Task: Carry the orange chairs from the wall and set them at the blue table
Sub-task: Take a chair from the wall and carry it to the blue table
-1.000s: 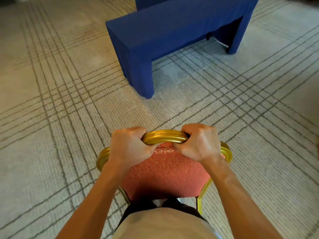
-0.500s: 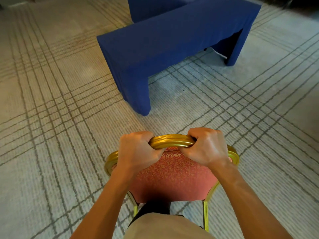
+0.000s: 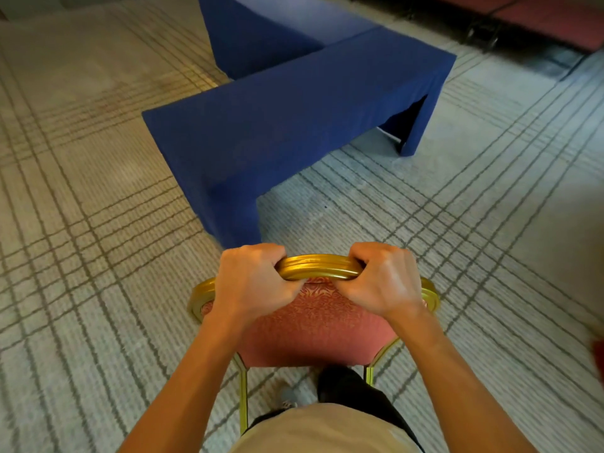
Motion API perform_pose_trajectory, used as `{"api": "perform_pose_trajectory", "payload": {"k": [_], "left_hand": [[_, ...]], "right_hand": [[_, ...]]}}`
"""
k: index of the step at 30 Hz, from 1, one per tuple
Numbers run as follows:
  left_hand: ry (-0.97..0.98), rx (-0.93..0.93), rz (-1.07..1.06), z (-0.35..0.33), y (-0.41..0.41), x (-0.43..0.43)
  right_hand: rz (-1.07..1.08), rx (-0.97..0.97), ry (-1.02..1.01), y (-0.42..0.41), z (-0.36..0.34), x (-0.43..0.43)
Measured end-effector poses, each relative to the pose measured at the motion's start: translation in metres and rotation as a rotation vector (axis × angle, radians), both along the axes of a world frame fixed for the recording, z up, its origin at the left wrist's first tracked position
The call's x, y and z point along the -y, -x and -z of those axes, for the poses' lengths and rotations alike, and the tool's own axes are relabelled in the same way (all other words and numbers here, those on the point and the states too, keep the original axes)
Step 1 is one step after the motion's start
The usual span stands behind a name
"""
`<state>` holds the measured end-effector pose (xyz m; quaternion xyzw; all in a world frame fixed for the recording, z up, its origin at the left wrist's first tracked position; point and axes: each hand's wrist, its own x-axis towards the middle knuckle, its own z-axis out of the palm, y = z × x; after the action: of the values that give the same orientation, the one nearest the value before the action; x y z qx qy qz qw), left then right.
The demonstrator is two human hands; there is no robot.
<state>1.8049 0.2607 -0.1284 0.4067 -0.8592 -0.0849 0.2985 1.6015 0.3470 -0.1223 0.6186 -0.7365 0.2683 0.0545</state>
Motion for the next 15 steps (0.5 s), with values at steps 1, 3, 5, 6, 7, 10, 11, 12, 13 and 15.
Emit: {"api": "perform_pose_trajectory", "payload": {"k": [1, 3, 5, 6, 7, 10, 11, 12, 13, 15], "left_hand": [[0.005, 0.008, 0.008, -0.001, 0.007, 0.013], [-0.012, 0.016, 0.015, -0.002, 0.022, 0.040], [-0.018, 0.002, 0.004, 0.001, 0.040, 0.071], [-0.019, 0.001, -0.005, 0.001, 0.048, 0.085], [-0.022, 0.005, -0.015, 0.002, 0.056, 0.098], [-0.030, 0.040, -0.055, 0.010, 0.090, 0.147], [-0.042, 0.049, -0.067, 0.011, 0.100, 0.160], [-0.053, 0.053, -0.072, 0.012, 0.111, 0.175], [-0.058, 0.057, -0.074, 0.013, 0.123, 0.189], [-0.082, 0.071, -0.083, 0.011, 0.143, 0.214]], "right_hand": [[0.002, 0.004, 0.003, 0.007, 0.000, 0.013], [-0.002, 0.013, 0.005, 0.023, 0.002, 0.041], [-0.016, 0.016, 0.001, 0.043, 0.003, 0.074], [-0.024, 0.011, -0.007, 0.051, 0.004, 0.089], [-0.027, 0.006, -0.015, 0.060, 0.006, 0.103], [-0.029, 0.001, -0.043, 0.098, 0.014, 0.158], [-0.030, 0.004, -0.054, 0.108, 0.017, 0.173], [-0.034, 0.001, -0.047, 0.120, 0.021, 0.189], [-0.038, -0.005, -0.043, 0.132, 0.024, 0.205], [-0.047, -0.012, -0.058, 0.152, 0.026, 0.231]]}}
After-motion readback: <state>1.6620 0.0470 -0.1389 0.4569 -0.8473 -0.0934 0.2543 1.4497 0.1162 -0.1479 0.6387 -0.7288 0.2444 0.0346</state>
